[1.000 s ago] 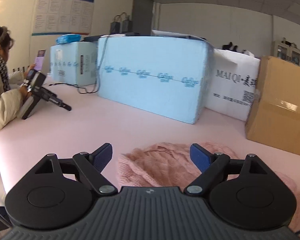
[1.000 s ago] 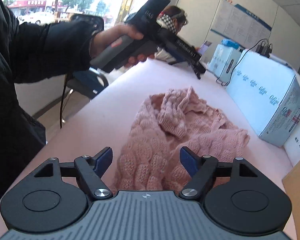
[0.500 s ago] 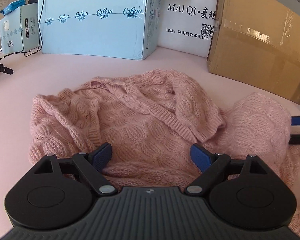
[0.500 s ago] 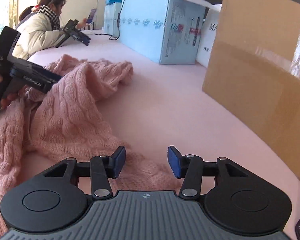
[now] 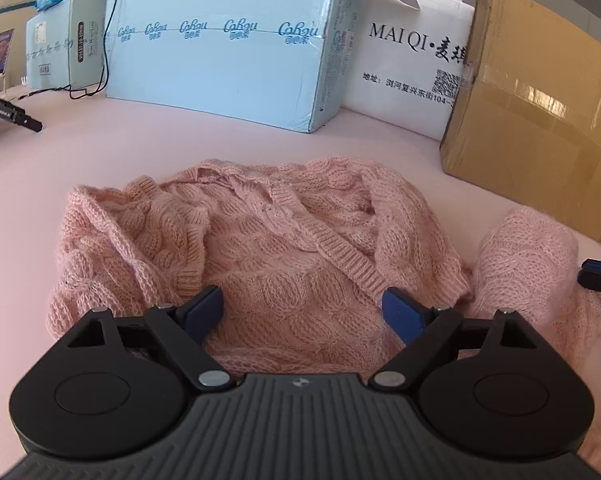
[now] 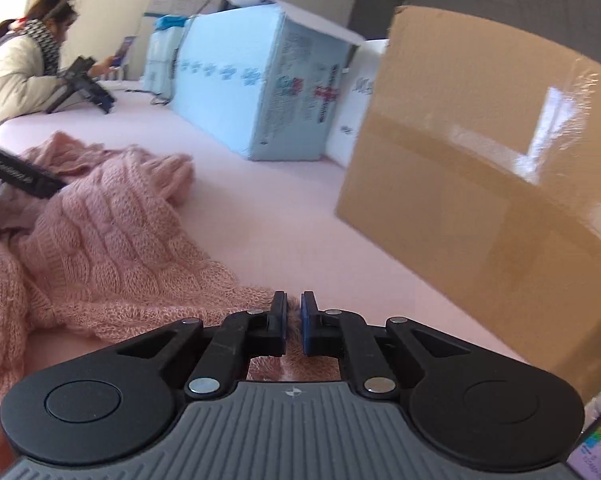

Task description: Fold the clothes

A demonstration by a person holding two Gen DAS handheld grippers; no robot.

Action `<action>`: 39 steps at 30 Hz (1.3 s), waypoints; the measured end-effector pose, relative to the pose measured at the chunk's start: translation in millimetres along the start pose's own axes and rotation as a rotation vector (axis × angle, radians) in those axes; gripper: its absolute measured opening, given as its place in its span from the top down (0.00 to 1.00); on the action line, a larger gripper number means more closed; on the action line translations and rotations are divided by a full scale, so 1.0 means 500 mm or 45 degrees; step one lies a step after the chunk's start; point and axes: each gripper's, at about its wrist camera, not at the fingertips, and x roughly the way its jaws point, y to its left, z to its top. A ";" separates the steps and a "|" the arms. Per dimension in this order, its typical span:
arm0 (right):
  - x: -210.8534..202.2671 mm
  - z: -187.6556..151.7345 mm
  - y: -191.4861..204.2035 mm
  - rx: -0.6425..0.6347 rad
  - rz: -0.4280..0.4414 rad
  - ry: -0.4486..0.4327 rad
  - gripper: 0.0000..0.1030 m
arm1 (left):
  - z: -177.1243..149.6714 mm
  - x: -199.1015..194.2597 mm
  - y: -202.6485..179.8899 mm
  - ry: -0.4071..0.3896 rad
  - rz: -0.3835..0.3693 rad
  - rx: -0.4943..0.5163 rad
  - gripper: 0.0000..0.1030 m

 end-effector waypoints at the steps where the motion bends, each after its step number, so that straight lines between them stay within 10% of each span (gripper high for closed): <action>1: 0.004 0.000 -0.012 0.025 -0.058 0.004 0.94 | 0.002 0.001 0.003 -0.005 0.002 -0.020 0.17; 11: 0.072 -0.045 -0.051 0.029 -0.214 0.210 0.93 | 0.009 0.016 -0.011 0.002 0.056 0.011 0.16; 13: 0.066 -0.047 -0.058 0.050 -0.202 0.192 0.84 | 0.009 0.015 -0.009 -0.001 0.050 0.003 0.16; 16: 0.049 -0.045 -0.063 0.063 -0.175 0.127 0.38 | 0.008 -0.001 0.001 -0.058 0.018 -0.047 0.16; 20: -0.013 -0.012 -0.042 0.109 -0.070 -0.110 0.17 | -0.005 -0.075 0.027 -0.389 -0.052 -0.249 0.15; 24: -0.059 0.026 0.001 0.065 0.168 -0.241 0.16 | 0.006 -0.105 0.014 -0.487 -0.151 -0.211 0.00; 31: 0.001 0.040 0.038 0.201 0.046 -0.129 0.35 | 0.011 -0.046 -0.058 -0.295 -0.177 0.061 0.00; 39: -0.003 0.059 0.017 0.249 0.166 -0.141 0.41 | 0.014 0.017 0.020 -0.074 -0.221 -0.272 0.00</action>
